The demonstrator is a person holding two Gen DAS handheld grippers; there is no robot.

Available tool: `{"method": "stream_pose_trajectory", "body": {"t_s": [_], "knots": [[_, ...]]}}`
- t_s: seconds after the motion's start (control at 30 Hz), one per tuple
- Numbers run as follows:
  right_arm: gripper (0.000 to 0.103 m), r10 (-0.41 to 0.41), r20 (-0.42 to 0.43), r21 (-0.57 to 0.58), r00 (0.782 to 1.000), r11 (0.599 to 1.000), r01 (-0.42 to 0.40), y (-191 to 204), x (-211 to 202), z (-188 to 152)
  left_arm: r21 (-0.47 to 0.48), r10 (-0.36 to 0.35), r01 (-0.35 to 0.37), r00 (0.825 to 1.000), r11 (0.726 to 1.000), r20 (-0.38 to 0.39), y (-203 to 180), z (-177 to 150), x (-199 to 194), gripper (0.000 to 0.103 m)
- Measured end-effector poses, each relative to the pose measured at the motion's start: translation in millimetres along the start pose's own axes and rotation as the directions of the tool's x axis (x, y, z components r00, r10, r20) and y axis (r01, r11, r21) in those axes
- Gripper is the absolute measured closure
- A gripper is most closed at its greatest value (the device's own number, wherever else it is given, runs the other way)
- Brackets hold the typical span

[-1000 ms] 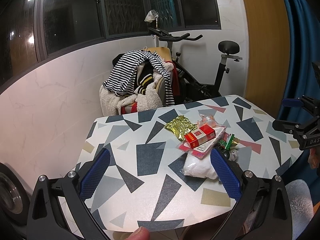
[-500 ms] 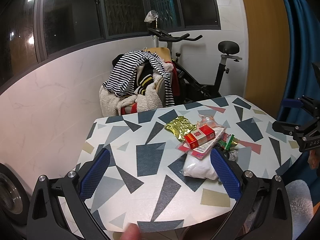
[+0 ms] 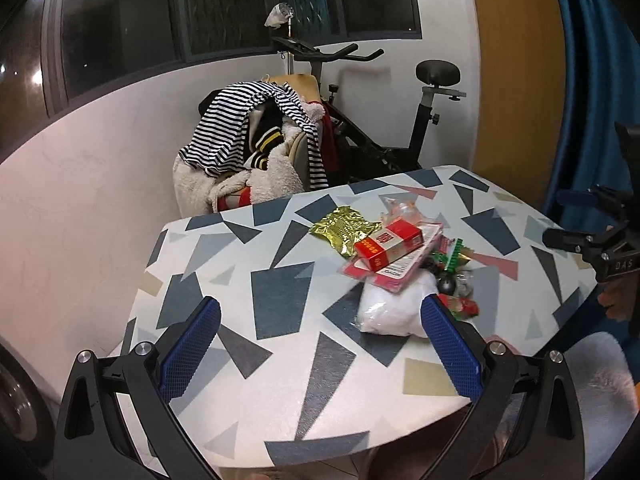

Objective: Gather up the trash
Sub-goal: 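Grasp the gold foil wrapper with the left tool while the right tool grasps a clear plastic sleeve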

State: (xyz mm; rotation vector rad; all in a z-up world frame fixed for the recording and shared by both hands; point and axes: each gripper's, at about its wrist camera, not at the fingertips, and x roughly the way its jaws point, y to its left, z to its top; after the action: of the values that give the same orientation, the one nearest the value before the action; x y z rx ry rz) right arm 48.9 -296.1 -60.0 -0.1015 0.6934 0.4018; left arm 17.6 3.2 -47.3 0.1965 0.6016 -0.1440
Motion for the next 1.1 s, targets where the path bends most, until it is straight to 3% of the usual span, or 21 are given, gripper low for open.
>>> {"method": "stream_pose_trajectory", "body": {"t_s": [0.17,0.23,0.53,0.83,0.93,1.1], "knots": [[0.005,0.012,-0.064,0.002,0.998,1.000,-0.012,0,23,-12,-0.008,-0.020,0.020,1.000,1.000,-0.009,11,-5,19,0.005],[0.005,-0.019,-0.067,-0.006,0.998,1.000,0.018,-1,31,-15,-0.009,-0.021,0.021,1.000,1.000,-0.015,14,-8,26,0.005],[0.005,-0.041,-0.092,0.041,0.995,0.998,0.045,-24,67,-2,-0.105,-0.084,0.069,0.986,0.992,-0.145,36,-5,78,0.005],[0.006,0.106,-0.106,0.170,0.989,0.981,-0.088,-55,149,54,-0.187,-0.121,0.092,0.982,0.978,-0.146,63,15,126,0.006],[0.018,0.178,-0.151,0.234,0.972,0.962,-0.140,-60,192,72,-0.225,-0.142,0.106,0.978,0.969,-0.152,74,24,142,0.011],[0.022,0.253,-0.209,0.334,0.944,0.926,-0.174,-64,239,84,-0.308,-0.198,0.142,0.967,0.941,-0.160,92,31,168,0.013]]}}
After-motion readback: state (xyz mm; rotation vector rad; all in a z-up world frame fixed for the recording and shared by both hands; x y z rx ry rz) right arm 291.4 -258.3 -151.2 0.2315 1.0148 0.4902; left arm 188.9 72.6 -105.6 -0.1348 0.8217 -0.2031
